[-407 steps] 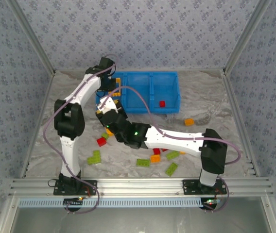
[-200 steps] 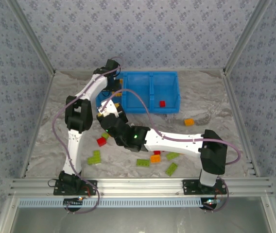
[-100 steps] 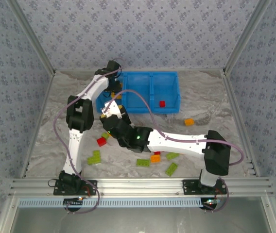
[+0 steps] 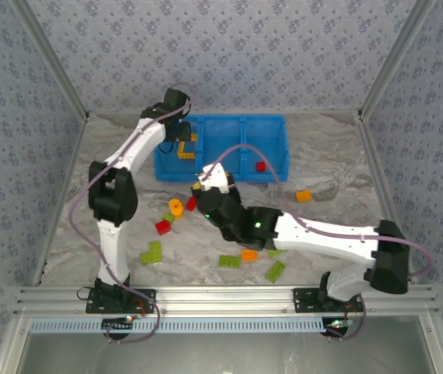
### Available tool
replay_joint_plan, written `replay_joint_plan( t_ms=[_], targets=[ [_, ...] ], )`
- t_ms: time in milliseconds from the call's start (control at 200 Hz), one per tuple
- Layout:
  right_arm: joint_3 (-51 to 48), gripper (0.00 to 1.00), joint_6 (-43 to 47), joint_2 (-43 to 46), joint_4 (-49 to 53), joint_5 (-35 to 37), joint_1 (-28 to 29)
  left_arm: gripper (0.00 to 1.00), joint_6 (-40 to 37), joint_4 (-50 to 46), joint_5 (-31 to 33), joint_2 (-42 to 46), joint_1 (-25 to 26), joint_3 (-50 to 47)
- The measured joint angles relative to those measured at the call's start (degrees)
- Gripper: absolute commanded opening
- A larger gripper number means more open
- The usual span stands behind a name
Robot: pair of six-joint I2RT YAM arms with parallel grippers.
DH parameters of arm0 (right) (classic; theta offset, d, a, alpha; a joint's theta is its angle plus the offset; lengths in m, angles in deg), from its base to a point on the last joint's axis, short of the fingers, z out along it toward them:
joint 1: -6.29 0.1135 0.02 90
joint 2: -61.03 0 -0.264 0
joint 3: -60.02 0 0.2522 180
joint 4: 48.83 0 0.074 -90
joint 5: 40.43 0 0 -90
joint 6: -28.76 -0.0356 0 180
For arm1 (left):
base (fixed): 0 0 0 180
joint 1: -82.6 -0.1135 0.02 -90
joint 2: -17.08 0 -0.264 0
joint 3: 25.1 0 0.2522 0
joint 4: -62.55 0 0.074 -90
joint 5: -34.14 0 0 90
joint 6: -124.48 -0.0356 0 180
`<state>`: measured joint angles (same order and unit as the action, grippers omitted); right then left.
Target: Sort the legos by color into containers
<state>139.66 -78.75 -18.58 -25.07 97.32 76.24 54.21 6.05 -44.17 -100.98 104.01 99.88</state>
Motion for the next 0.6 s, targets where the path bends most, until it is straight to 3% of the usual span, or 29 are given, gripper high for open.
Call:
replay_joint_plan(
  t_ms=[210, 430, 600],
  targets=[
    [-7.6, 0.55, -7.4, 12.4, 13.2, -1.7, -6.9, 0.68, 3.0, 4.0, 1.3, 22.4, 7.2, -14.6],
    [-13.1, 0.49, -12.3, 18.3, 25.3, -11.2, -16.7, 0.7, 5.9, 7.5, 1.7, 42.1, 23.3, -34.0],
    [-16.8, 0.44, -13.0, 17.4, 29.2, -21.3, -24.5, 0.7, 10.8, 10.3, 3.0, 51.4, 35.8, -46.6]
  ],
)
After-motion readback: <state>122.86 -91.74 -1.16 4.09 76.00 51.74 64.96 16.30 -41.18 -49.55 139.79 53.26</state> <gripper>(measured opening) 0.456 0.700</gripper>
